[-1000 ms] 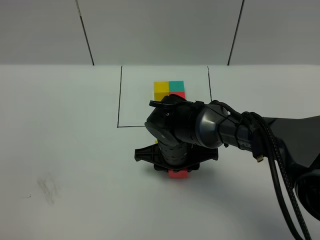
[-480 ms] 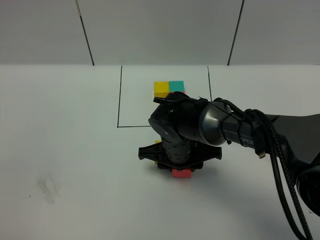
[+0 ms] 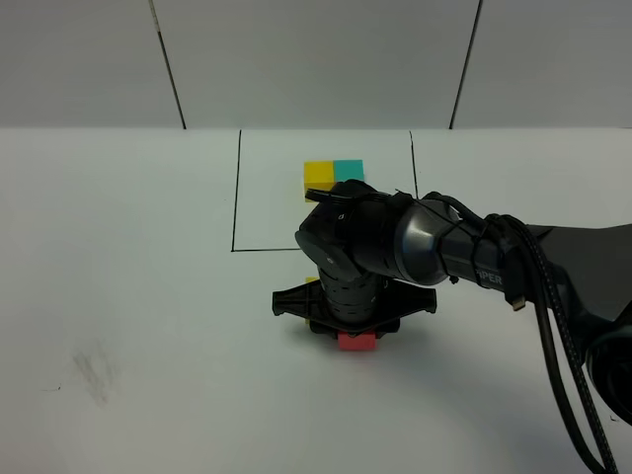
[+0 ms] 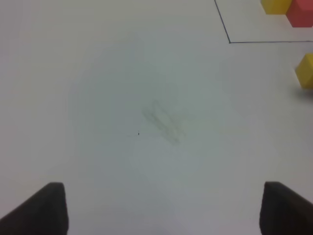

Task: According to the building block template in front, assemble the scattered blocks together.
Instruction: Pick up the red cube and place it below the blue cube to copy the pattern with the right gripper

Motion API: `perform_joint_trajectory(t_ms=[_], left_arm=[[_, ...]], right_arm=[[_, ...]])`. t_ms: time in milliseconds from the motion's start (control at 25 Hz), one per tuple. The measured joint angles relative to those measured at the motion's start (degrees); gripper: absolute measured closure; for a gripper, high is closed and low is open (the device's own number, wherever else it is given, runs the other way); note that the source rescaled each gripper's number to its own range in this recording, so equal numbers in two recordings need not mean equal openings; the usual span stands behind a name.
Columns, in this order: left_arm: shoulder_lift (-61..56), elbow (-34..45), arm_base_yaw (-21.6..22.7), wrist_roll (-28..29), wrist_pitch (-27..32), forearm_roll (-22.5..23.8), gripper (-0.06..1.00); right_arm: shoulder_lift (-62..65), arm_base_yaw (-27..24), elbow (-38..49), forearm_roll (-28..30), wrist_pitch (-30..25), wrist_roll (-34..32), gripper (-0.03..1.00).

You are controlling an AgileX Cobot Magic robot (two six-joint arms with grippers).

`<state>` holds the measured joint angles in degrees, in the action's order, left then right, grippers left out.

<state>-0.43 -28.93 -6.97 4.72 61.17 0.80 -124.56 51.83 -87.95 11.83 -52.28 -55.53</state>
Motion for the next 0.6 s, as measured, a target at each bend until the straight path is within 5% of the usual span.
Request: perform_joint_trajectory(t_ms=[600], left_arm=[[0.00, 0.00, 0.00, 0.00, 0.00, 0.00, 0.18]], right_arm=[[-3.66, -0.70, -3.82, -2.64, -1.98, 3.42, 0.96]])
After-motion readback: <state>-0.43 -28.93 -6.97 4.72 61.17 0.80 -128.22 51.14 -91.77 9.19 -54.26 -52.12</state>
